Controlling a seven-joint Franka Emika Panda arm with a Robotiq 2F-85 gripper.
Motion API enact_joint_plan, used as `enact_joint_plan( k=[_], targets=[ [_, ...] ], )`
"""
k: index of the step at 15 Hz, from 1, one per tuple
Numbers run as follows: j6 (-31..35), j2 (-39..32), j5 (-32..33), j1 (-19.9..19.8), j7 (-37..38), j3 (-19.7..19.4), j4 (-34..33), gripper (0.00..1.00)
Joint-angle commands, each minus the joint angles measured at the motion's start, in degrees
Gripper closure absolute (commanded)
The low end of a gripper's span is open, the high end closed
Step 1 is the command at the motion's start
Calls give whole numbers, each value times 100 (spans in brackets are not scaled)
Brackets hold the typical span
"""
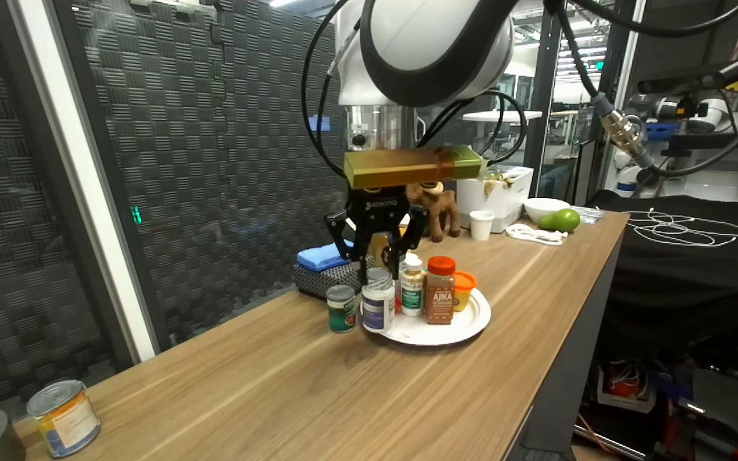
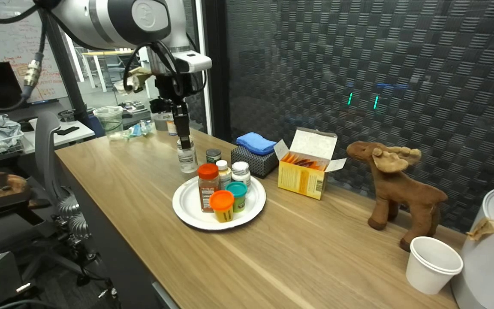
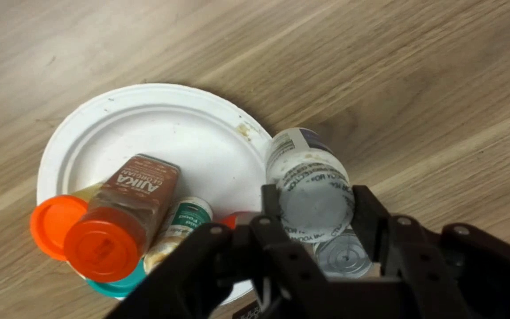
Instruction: Put the plush toy and all the containers on the white plate
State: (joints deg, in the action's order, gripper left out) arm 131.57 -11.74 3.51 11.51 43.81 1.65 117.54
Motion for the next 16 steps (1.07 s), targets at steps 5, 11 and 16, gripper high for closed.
enact_joint_plan(
  k=[5, 11, 16],
  targets=[
    [1099, 147, 77, -268, 271, -142, 695, 81],
    [1226, 75, 256, -318, 434, -302, 670, 81],
    [1021, -62, 263, -336, 247, -288, 550, 81]
  ],
)
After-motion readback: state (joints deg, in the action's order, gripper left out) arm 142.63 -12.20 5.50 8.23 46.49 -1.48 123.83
